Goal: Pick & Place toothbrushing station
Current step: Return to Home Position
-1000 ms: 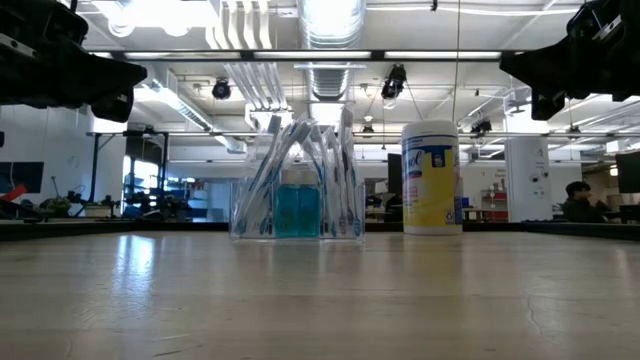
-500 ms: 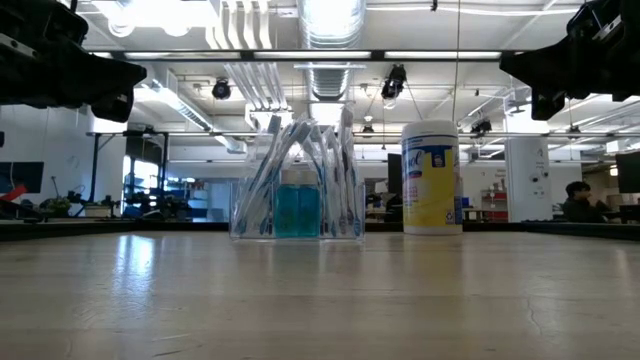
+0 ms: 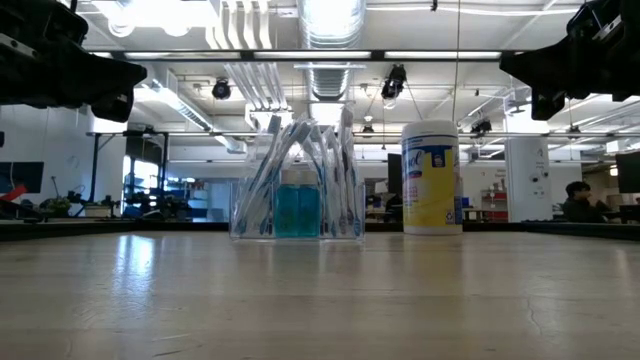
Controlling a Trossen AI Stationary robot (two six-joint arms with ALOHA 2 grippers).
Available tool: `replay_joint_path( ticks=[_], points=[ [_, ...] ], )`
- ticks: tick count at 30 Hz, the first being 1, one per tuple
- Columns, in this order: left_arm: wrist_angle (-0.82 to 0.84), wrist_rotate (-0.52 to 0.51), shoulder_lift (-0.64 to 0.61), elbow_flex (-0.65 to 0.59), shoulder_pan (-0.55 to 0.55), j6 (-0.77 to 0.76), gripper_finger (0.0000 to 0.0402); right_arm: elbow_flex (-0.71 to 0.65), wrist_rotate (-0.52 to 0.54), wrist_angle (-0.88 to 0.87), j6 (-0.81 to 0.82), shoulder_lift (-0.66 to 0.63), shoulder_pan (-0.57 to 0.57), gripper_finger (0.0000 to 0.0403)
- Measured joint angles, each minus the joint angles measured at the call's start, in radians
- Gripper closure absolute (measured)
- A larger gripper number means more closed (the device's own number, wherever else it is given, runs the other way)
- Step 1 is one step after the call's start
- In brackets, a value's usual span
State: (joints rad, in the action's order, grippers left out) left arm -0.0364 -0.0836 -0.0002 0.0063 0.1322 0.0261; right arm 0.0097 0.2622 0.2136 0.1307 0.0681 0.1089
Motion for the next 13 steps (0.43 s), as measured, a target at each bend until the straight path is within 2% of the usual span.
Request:
replay_joint_path(
  ticks=[13],
  points=[
    [0.000, 0.000, 0.000, 0.000, 0.000, 0.000, 0.0381, 0.000, 0.000, 0.000, 0.000, 0.000, 0.000, 0.0394]
  ],
)
